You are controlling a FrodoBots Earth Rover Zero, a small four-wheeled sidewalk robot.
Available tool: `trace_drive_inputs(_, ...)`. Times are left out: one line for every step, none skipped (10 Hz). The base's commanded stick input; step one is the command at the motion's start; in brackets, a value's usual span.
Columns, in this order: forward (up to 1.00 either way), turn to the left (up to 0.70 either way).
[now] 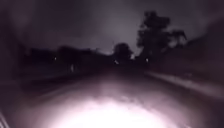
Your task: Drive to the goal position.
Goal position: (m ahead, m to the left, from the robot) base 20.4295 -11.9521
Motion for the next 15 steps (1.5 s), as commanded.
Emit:
trace_drive_inputs(0.70, 0.00)
trace_drive_inputs(0.70, 0.00)
trace_drive_inputs(0.70, 0.00)
trace_drive_inputs(0.70, 0.00)
trace_drive_inputs(0.70, 0.00)
trace_drive_inputs(0.70, 0.00)
trace_drive_inputs(0.70, 0.00)
trace_drive_inputs(0.70, 0.00)
trace_drive_inputs(0.70, 0.00)
trace_drive_inputs(0.70, 0.00)
trace_drive_inputs(0.70, 0.00)
trace_drive_inputs(0.70, 0.00)
trace_drive_inputs(0.70, 0.00)
trace_drive_inputs(0.70, -0.12)
trace_drive_inputs(0.70, -0.35)
